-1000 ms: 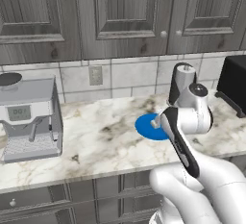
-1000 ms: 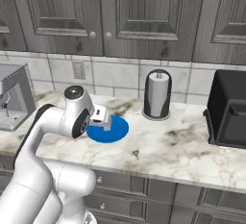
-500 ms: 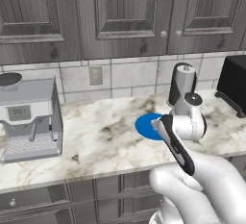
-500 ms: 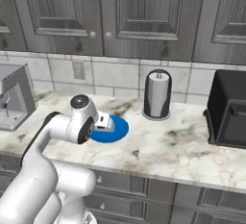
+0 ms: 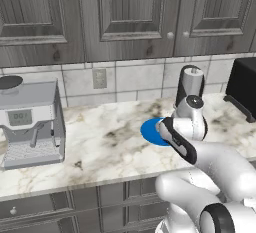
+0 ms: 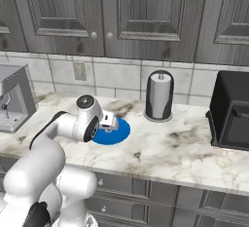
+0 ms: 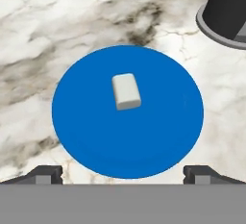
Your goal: Pick up the marshmallow and place it in the cup of hot chocolate on the dining counter.
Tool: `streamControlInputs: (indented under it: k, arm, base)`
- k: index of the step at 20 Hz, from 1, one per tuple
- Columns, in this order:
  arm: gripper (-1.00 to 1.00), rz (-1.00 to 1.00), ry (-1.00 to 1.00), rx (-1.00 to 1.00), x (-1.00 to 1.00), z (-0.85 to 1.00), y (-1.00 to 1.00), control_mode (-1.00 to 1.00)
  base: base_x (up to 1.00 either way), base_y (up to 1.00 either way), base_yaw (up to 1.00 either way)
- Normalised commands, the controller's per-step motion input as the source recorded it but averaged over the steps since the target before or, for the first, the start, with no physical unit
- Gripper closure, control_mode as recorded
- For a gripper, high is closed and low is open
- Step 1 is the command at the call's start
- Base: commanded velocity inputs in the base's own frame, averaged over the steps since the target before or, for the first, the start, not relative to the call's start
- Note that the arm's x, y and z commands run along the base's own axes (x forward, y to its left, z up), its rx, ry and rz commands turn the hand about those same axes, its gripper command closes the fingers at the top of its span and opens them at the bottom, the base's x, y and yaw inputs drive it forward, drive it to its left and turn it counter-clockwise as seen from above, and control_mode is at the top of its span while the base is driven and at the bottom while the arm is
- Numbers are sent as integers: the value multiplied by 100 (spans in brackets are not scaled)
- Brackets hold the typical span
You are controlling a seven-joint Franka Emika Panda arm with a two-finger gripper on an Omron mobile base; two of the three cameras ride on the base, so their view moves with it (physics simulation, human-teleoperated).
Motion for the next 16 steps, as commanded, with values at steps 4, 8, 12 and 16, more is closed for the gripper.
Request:
streamControlInputs:
  k: [4,8,12,16]
  arm:
    - [-100,0,0,0,20,-16,0,-100]
    - [-100,0,0,0,17,-28,0,-100]
    - [-100,2,0,0,15,-40,0,-100]
    - [-100,3,0,0,23,-22,0,-100]
  base:
    - [0,0,0]
    - [0,0,0]
    - [0,0,0]
    - [0,0,0]
